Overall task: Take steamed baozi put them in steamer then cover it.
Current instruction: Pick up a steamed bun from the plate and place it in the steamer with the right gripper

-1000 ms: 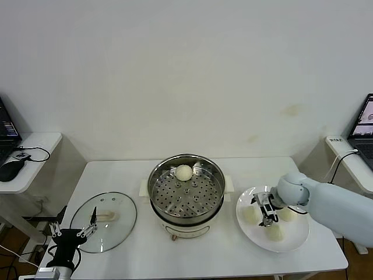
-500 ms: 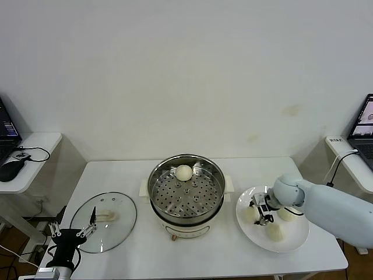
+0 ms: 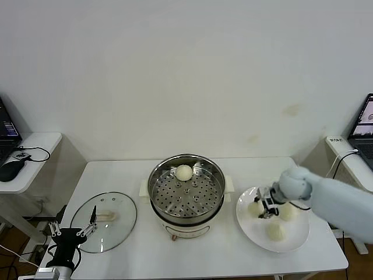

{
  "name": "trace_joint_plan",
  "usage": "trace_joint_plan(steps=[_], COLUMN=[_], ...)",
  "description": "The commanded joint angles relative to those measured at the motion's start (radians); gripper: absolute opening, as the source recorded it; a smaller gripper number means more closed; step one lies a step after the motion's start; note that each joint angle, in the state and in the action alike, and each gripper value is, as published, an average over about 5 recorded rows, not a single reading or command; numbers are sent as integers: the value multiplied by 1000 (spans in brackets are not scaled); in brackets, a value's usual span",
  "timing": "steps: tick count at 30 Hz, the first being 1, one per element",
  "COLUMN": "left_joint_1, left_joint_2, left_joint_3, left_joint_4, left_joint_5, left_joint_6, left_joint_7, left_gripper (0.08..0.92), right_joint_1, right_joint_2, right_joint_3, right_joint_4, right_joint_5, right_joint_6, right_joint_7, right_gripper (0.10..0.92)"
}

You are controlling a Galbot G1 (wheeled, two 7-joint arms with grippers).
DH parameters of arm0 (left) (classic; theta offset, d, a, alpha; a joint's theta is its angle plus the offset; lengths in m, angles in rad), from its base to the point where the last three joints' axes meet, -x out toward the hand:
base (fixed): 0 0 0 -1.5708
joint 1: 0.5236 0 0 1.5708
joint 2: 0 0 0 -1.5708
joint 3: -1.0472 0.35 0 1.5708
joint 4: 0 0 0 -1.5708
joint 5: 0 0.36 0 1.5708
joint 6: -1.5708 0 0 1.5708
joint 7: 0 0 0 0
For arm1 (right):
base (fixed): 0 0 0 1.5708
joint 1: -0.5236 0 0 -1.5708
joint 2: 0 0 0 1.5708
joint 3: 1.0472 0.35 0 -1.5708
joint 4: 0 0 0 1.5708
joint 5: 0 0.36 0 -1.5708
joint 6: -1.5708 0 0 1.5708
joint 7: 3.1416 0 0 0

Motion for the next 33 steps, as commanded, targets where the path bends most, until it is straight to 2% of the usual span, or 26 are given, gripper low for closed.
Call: trace_joint_plan(steps=[1, 6, 12, 18, 25, 33], left_joint_1=[-1, 0, -2, -4, 2, 5], left_joint_2=[2, 9, 12, 2, -12, -16], left_joint_3=[2, 3, -6, -13, -23, -26], left_joint_4=[-1, -12, -22, -21, -35, -36], left_joint_5=[-1, -5, -11, -12, -9, -7], left_joint_6=[1, 2, 4, 4, 5, 4], left_joint_7=[0, 0, 0, 0, 0, -1], left_gripper=[823, 823, 823, 823, 823, 823], right_joint_1=[244, 491, 625, 578, 457, 380], right_joint_2=[-79, -23, 158, 368, 579, 679], right_joint_3=[-46, -164, -243, -262, -249, -258], right_joint_4=[78, 83, 76, 48, -71, -132], right_joint_5=[105, 201, 335, 472, 536, 582], right_joint_6=[-36, -79, -155, -218, -264, -302], right_joint_7=[-46, -31, 34, 134, 227, 287], right_gripper=[597, 602, 602, 610, 611, 611])
